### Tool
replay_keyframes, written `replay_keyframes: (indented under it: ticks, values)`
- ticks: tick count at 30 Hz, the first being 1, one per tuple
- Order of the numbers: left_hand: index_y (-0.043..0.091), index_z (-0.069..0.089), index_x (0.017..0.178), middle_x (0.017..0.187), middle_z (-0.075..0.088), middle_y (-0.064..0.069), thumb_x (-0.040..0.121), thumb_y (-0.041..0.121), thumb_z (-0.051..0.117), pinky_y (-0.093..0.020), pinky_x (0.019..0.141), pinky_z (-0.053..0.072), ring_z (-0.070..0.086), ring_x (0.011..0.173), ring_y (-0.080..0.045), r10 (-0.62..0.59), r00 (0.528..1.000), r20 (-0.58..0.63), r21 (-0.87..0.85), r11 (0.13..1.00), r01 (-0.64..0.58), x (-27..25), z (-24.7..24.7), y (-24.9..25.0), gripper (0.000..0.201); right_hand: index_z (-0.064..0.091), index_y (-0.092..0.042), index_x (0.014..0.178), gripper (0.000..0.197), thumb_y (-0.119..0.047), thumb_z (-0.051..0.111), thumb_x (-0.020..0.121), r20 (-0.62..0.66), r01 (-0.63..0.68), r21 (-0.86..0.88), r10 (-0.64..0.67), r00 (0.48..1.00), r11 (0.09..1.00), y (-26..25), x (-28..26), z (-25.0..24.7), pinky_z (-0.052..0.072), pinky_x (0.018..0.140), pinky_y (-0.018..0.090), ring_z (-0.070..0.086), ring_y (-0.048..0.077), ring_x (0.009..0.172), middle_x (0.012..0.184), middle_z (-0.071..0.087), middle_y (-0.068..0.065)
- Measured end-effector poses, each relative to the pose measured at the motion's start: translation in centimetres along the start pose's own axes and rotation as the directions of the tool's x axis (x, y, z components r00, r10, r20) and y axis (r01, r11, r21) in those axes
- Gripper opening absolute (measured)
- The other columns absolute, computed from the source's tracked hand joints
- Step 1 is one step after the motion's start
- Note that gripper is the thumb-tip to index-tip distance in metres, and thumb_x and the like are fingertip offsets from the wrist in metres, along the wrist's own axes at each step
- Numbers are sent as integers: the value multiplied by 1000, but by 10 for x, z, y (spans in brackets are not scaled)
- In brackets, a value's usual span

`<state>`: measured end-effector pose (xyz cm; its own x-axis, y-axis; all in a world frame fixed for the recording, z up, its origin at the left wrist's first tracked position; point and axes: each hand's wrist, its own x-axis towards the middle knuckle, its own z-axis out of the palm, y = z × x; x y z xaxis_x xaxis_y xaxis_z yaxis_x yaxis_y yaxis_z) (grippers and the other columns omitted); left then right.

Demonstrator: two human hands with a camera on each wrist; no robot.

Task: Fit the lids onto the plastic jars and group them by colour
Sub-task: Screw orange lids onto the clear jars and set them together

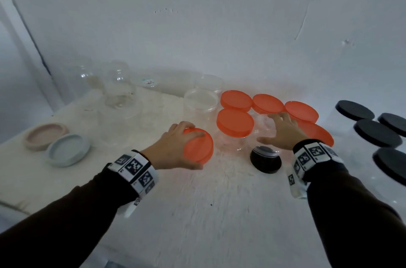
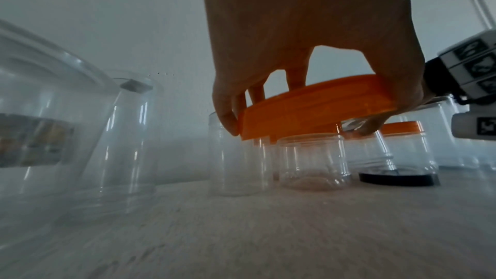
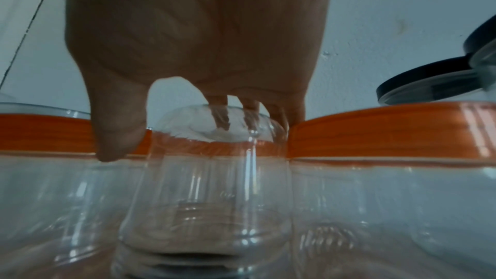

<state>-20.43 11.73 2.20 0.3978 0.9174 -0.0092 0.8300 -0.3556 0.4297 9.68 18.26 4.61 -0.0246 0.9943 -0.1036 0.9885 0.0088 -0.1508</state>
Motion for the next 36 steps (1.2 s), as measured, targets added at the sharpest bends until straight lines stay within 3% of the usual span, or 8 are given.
replay_keyframes:
  ticks: [7,13,17,20,25,30,33,36]
  values:
    - [39,34,136,137,24,8,53,68,64,-42,106,31,23,124,-14,-12,999,-52,-123,992,5,-1,5,15,93,15,-14,145,101,-50,72,70,-48,-26,-19,25,999,999,4,2,2,20,109,53,14,34,139,152,18,14]
    - [42,36,134,136,25,11,45,76,58,-35,105,30,22,124,-8,1,993,-116,-220,975,-26,2,8,21,98,21,-19,142,107,-51,79,59,-101,81,-57,-86,991,995,6,-17,-7,34,100,42,26,30,125,135,30,13]
    - [42,37,134,134,25,12,44,76,59,-28,101,28,21,121,-4,9,990,-143,-254,966,-46,6,9,24,99,11,-39,143,113,-55,79,55,-88,156,-133,-169,982,979,8,-36,-16,37,95,38,24,28,115,125,25,9]
    - [40,38,135,130,24,14,44,75,59,-26,100,25,21,121,-3,16,988,-153,-265,963,-56,9,10,26,100,15,-47,140,106,-53,79,56,-59,192,-113,-199,978,975,12,-53,-21,34,97,39,20,27,113,122,21,6]
    - [39,40,134,129,26,13,45,75,60,-26,100,25,25,123,-7,23,984,-177,-278,958,-73,13,10,23,98,20,-35,135,103,-39,84,55,-47,270,-36,-271,961,962,17,-81,-20,40,81,27,20,22,117,126,16,0]
    - [48,37,126,128,26,13,41,79,60,-28,102,27,26,123,-7,-10,983,-184,-317,947,-49,12,9,13,93,19,-24,132,99,-19,84,58,-36,352,253,-355,934,901,10,-99,-7,42,79,17,39,21,112,122,18,-4]
    - [46,39,128,129,28,12,43,76,62,-28,103,27,27,125,-9,-19,978,-210,-342,938,-55,9,6,6,93,25,-30,136,97,-26,85,60,-36,376,316,-384,922,871,-4,-104,4,35,90,18,38,16,113,128,25,-2]
    - [42,40,131,131,29,11,46,72,62,-28,104,27,28,127,-10,-27,976,-217,-357,932,-54,5,1,1,92,30,-19,135,96,-38,85,58,-96,382,326,-371,924,865,-19,-104,17,35,86,12,42,11,107,126,34,-5]
